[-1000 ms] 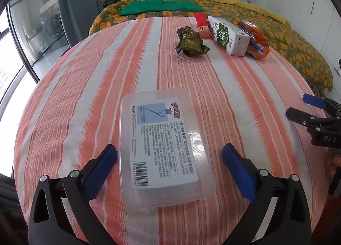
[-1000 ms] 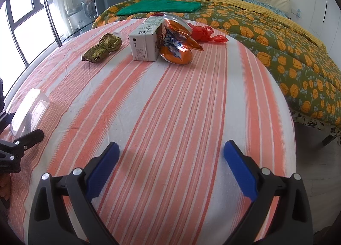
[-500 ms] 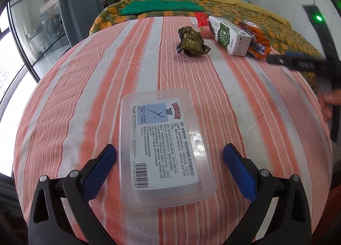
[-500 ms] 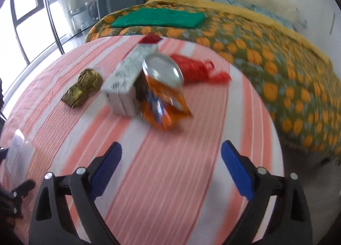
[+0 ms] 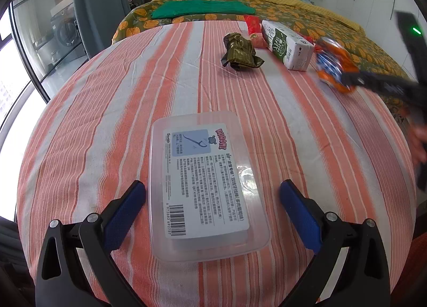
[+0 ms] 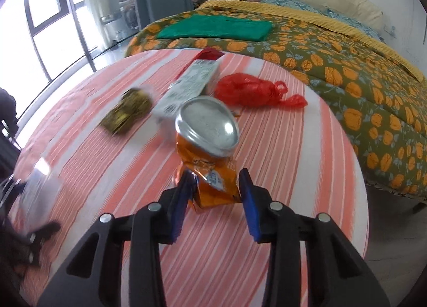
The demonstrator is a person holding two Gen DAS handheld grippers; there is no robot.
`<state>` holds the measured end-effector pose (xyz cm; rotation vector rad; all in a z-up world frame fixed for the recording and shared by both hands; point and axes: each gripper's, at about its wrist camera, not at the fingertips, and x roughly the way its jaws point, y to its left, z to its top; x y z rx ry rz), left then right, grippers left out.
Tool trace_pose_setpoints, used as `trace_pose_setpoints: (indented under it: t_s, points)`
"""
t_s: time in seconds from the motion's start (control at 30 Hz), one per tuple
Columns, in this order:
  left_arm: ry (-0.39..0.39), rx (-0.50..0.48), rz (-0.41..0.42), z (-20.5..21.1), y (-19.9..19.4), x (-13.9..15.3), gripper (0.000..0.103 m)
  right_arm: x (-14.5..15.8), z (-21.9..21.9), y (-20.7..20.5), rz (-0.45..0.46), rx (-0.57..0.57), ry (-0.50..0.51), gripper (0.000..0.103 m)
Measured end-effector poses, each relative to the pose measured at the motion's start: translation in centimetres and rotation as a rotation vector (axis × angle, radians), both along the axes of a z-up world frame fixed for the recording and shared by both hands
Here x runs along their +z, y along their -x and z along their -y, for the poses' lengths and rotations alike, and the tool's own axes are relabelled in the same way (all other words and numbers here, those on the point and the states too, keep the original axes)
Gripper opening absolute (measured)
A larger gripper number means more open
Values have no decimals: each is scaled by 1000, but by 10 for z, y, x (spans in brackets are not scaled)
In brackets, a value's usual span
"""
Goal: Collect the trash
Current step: 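Grasp the crushed orange can with the right tool while the left tool holds the plastic box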
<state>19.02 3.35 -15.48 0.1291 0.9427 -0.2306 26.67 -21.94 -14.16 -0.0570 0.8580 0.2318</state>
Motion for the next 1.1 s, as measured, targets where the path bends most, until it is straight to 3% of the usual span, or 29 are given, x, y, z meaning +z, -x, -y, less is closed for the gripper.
trace_pose_setpoints:
  t_s: [0.23,0.37,0.4,0.43,0.47,0.53,0.77,0.83,0.9,1.03,1.07,1.1]
  points:
    - [-2,2,1,0,1,0,98,-2,4,114,-66,46,-146,36]
    - [-4,6,2,0,1,0,98,-3,1,142,-30,21,-108,37]
    - [-5,6,2,0,1,0,98,-4,1,143,-19,14,-84,52]
    - [-4,6,2,0,1,0,98,-4,1,144,-16,10,-67,76]
    - [-4,5,2,0,1,0,98,-4,2,143,-11,2,-55,83]
    - [-4,5,2,-1,1,0,98,0,5,137,28,-5,-27,85]
    - [-4,5,2,0,1,0,98,24,-38,74,198,84,269,87]
    - [-3,5,1,0,1,0,98,23,-50,52,188,78,306,88]
    - [-3,5,1,-1,1,0,98,24,-46,25,150,-18,246,88]
    - [-2,5,1,-1,1,0,98,20,-10,-15,11,-203,-66,85]
    - [-3,5,1,-1,1,0,99,15,-1,-22,-33,-231,-130,76]
    - [-3,6,2,-1,1,0,98,12,2,-26,-55,-243,-157,49]
